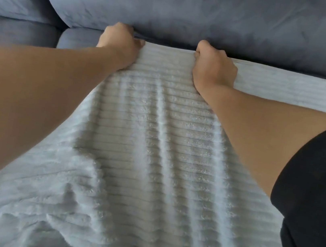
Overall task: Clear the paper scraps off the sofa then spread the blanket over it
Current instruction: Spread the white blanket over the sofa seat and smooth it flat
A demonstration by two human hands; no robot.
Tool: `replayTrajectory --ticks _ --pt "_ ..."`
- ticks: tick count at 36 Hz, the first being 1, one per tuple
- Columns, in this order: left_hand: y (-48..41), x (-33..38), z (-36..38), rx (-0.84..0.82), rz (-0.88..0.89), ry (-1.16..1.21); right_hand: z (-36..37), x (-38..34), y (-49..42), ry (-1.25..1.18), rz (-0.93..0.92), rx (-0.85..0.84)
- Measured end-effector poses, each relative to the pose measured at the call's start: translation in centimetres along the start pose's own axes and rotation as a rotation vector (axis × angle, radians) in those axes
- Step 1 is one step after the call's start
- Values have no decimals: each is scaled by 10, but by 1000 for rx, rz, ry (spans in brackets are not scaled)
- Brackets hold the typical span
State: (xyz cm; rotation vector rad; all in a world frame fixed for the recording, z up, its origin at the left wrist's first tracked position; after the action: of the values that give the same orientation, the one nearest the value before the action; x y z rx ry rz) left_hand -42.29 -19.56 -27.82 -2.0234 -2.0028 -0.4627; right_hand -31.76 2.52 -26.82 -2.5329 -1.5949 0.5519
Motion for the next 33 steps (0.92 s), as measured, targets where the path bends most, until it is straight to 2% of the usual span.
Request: replayTrajectory --ticks 3,7,9,12,14,18,22,26,29,33 --pt "1 -6 -1 12 -43 33 -3 -15 -12 150 -23 -82" --pt "2 -5 -1 19 -41 29 -6 -45 -22 284 -147 -137" --pt "0 -8 -1 33 -42 29 1 -66 -23 206 -183 -152" --pt "-3 -8 0 -7 -45 58 26 -93 -15 -31 -92 -284" --pt "-5 -9 -1 -114 -93 91 41 -102 -5 -100 -27 -360" --pt "2 -32 -8 -506 -361 270 46 -101 3 -115 -27 -394" --pt "5 -61 -34 -652 -511 377 44 -101 4 -98 -27 -411" --pt "12 -85 -43 -765 -722 510 37 -107 10 -62 -45 -333" --pt "7 -95 -40 -687 -822 662 36 -107 12 -62 -49 -294" --pt "-18 -98 -36 -446 -673 589 35 -104 12 -85 -50 -224"
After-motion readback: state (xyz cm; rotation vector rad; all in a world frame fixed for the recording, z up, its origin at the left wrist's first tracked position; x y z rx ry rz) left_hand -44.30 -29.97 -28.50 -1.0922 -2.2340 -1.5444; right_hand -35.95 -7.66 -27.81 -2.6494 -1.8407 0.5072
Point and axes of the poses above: each hand's wrist, its own y-axis away from the middle knuckle, its own z-axis out of the palm, x = y × z, the point moved 8 cm from there along -y, towards the middle knuckle, and after that the axes turned 14 degrees about x, right-handed, at the moved point
